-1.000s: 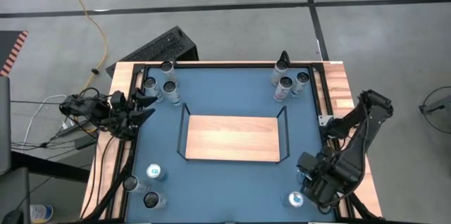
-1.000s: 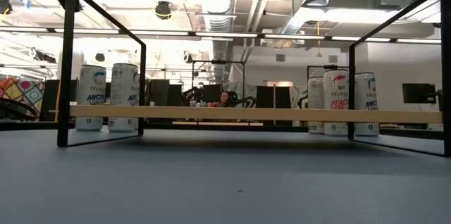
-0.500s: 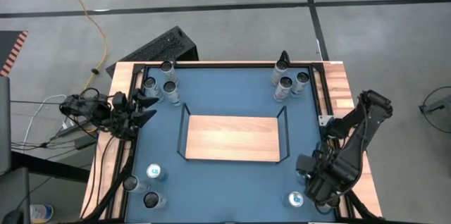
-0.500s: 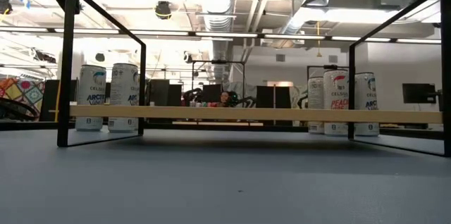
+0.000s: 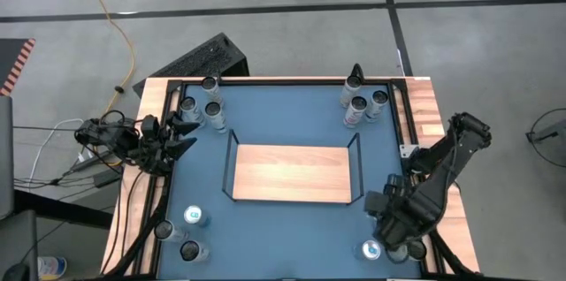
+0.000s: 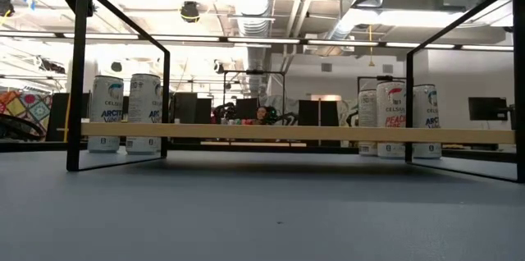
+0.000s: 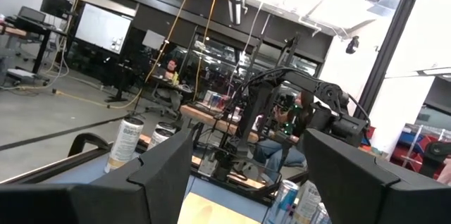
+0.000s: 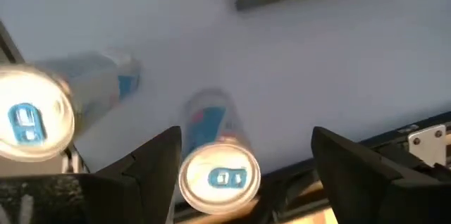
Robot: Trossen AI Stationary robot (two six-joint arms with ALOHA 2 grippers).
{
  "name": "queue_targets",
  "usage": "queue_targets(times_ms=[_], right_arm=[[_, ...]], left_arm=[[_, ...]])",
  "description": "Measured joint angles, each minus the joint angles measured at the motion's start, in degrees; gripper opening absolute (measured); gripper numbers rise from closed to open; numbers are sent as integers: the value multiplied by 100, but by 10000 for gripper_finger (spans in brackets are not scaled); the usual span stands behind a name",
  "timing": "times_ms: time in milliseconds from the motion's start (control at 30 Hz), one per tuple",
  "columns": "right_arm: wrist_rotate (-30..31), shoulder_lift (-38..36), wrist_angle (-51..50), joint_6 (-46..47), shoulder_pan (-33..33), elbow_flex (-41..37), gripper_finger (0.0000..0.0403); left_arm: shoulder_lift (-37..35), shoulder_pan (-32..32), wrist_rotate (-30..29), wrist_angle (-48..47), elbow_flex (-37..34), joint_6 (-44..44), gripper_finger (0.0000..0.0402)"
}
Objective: Place canned beverage on shelf
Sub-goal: Put the top right blue soda can on the shelf
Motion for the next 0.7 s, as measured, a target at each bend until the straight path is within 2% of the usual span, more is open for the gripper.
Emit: queue_targets(times_ms=[300,500,700], right_arm=[[-344,0,-7,-573,4,0,303],[-367,-1,-63,-143,7,0,308],[-483,-1,-92,289,9,0,343]], left_arm=[[2,0,0,-161,-2,0,256],[2,1,-11,-205,-2,0,256],[2,0,-14,-210,-2,35,256]])
